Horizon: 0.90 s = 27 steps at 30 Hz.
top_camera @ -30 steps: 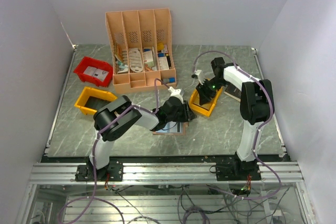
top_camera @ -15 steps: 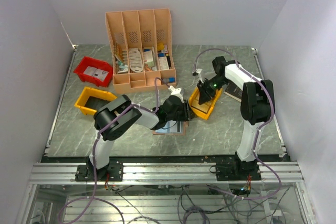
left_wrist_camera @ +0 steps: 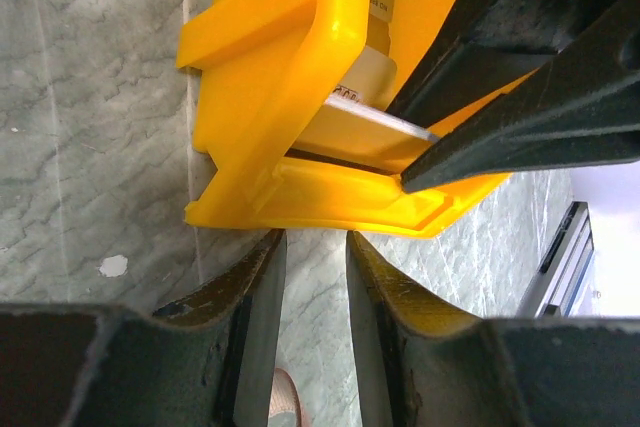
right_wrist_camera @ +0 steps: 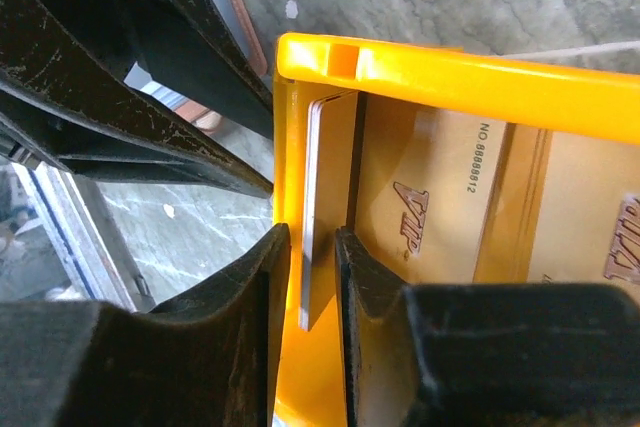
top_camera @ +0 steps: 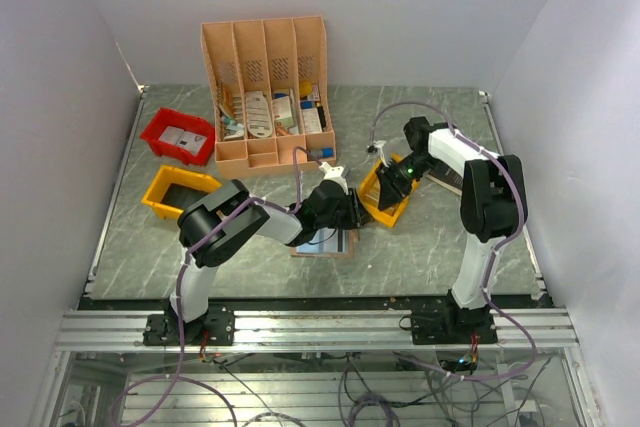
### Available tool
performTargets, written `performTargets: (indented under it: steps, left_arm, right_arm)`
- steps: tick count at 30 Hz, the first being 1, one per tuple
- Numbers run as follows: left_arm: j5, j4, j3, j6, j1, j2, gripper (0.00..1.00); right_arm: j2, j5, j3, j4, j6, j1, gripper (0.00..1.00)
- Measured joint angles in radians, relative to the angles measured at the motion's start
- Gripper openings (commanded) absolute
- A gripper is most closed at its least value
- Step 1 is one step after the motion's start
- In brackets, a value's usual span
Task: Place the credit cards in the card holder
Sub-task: Pick up the credit card from the storage box.
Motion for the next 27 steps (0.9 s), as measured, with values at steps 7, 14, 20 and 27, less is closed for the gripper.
performTargets:
  steps: [7, 14, 20, 27]
  left_arm:
    - [0.000, 0.000, 0.000, 0.000, 0.000, 0.000, 0.42]
    - [0.005, 0.000, 0.000, 0.000, 0.000, 0.000, 0.42]
    - [0.008, 0.000, 0.000, 0.000, 0.001, 0.000, 0.42]
    - [0.010, 0.001, 0.000, 0.001, 0.001, 0.002, 0.42]
  right_arm:
    - [-0.027, 0.044, -0.009, 0.076, 0.053, 0.000, 0.22]
    - [-0.016, 0.043, 0.008, 0.089, 0.070, 0.001, 0.09]
    - [0.003, 0.042, 0.010, 0.090, 0.069, 0.013, 0.12]
    - [0.023, 0.047, 0.006, 0.108, 0.071, 0.043, 0.15]
